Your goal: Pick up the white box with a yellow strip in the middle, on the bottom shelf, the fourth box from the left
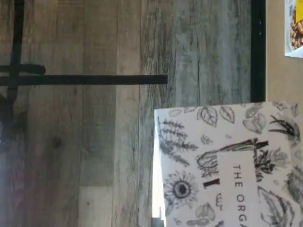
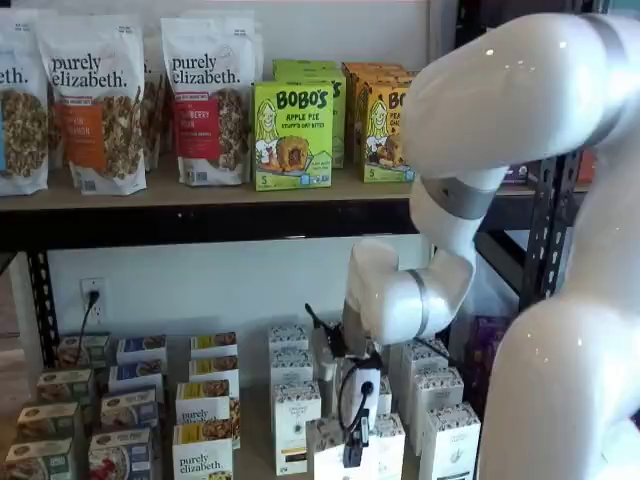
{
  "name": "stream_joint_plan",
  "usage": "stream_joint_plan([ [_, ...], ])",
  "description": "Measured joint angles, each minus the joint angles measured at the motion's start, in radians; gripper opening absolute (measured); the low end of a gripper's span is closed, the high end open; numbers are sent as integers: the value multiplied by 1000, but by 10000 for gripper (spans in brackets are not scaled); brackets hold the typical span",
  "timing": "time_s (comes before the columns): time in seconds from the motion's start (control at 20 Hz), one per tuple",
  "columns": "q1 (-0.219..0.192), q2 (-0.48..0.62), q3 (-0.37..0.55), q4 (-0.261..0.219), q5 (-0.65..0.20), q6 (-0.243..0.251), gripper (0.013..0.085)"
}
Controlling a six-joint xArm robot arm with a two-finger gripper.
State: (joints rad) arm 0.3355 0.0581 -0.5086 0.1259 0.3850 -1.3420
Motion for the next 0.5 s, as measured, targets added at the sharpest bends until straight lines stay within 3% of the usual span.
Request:
stream_joint_plan([
  [0.1, -2, -47, 13, 2, 30, -2, 530],
  [0.3, -10, -151, 24, 54, 131, -46, 530],
  [0.5, -15, -237, 30, 45, 214, -36, 530],
])
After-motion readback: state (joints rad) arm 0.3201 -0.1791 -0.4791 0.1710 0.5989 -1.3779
